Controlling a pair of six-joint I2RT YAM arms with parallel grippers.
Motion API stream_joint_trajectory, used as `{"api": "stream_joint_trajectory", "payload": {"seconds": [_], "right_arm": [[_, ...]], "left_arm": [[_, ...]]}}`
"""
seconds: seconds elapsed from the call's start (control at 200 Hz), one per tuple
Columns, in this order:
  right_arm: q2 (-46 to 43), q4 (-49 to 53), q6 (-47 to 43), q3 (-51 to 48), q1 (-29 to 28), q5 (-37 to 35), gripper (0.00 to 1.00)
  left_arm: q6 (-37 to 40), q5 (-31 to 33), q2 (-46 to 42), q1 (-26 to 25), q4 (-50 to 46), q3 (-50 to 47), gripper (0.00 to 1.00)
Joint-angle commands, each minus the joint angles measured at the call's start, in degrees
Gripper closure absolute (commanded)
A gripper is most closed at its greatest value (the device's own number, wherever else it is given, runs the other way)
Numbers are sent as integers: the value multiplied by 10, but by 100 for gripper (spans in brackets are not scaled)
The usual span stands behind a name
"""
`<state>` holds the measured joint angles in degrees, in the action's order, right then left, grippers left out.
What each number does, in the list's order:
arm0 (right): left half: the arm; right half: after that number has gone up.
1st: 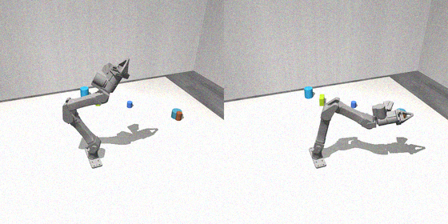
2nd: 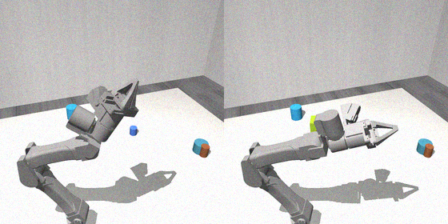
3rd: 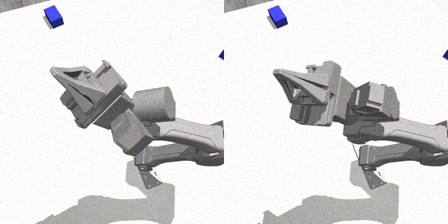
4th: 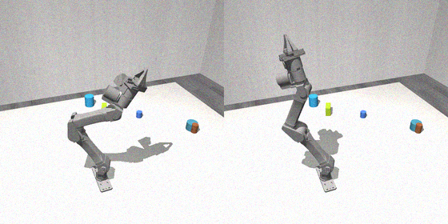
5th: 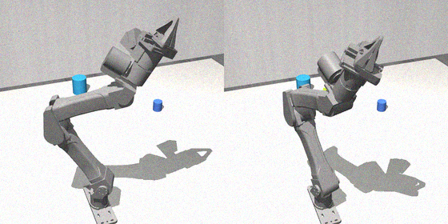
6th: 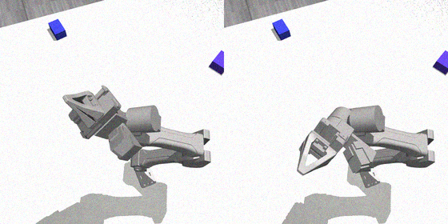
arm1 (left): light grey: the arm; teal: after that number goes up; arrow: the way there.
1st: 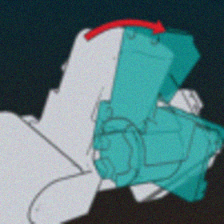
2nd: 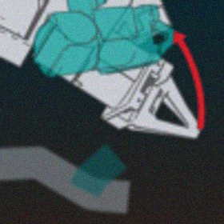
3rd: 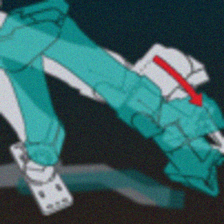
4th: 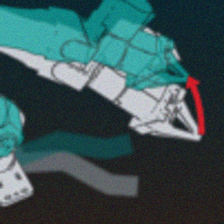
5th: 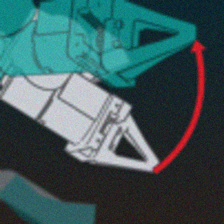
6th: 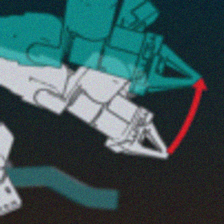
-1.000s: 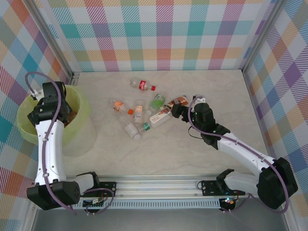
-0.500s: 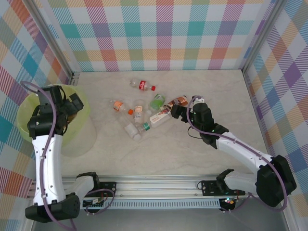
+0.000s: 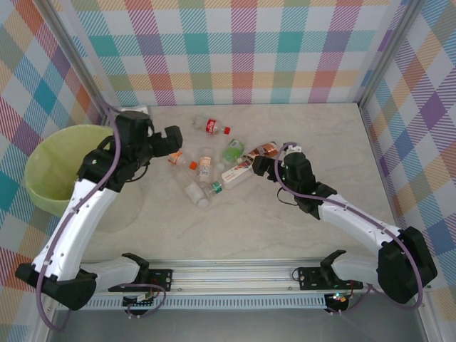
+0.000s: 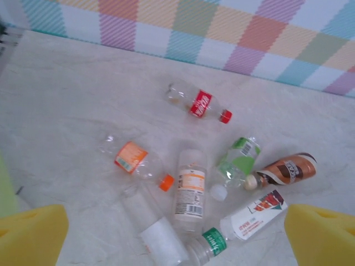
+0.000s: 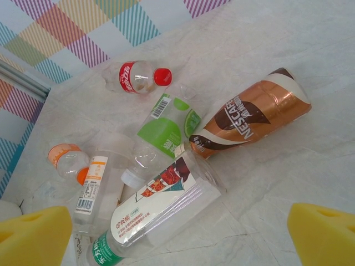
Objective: Put the plastic bottles in the bin
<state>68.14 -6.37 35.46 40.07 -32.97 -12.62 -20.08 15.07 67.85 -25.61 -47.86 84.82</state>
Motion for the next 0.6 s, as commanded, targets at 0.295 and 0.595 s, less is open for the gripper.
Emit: {"api": "stream_joint_trajectory", "payload": {"seconds": [0.295,0.595], "right_arm": [[34,-28,-27,-9,4,-9,0],[38,-28,-22,0,3,11,0]], "left_arm": [[-139,-18,90,-59,70,-118,0],[-228,17,92,-61,148,-249,0]]}}
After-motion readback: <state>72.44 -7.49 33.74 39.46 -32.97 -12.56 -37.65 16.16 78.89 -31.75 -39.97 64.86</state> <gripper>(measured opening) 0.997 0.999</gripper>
